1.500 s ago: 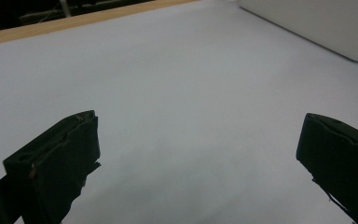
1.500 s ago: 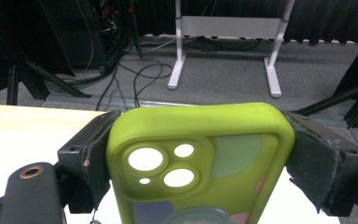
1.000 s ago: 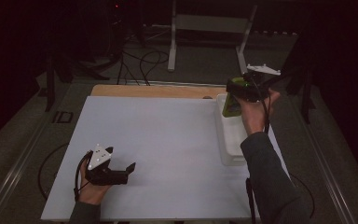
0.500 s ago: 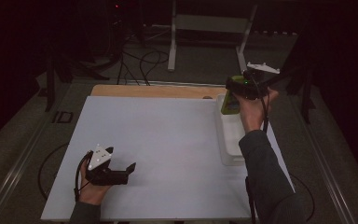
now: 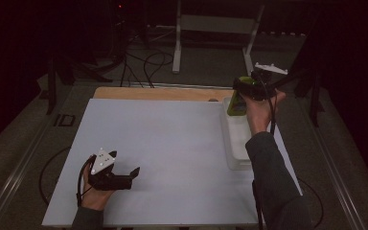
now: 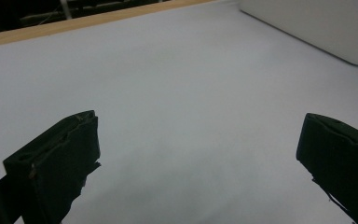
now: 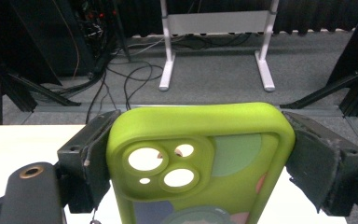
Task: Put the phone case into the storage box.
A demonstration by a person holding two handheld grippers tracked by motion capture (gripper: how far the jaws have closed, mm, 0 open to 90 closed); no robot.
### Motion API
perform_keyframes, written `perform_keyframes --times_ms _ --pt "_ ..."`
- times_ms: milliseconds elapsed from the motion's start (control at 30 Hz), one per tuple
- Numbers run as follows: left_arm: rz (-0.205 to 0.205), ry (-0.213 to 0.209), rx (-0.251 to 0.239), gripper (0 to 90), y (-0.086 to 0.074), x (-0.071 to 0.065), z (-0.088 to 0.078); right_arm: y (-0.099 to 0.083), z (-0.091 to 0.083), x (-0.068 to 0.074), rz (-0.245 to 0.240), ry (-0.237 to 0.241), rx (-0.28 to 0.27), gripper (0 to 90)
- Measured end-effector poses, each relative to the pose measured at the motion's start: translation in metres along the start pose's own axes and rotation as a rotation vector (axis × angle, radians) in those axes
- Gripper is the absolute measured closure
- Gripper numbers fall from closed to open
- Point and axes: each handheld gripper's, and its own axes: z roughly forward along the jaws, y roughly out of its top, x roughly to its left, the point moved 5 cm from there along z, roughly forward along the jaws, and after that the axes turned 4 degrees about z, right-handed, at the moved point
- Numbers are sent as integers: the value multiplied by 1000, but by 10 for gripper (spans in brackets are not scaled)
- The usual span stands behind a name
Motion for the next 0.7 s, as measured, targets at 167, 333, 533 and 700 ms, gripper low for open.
perform_keyframes --times_ms 167,333,533,700 --pt "-5 1 -6 0 0 1 -1 -1 4 -2 -3 -8 0 160" --pt "-3 0 -5 0 0 0 -1 0 6 -4 -1 -12 -3 160" --pt "-2 0 -4 0 0 0 0 -2 13 -2 -6 -15 2 160" --pt "-2 -1 -5 0 0 0 -1 -5 19 -2 -23 -33 8 160"
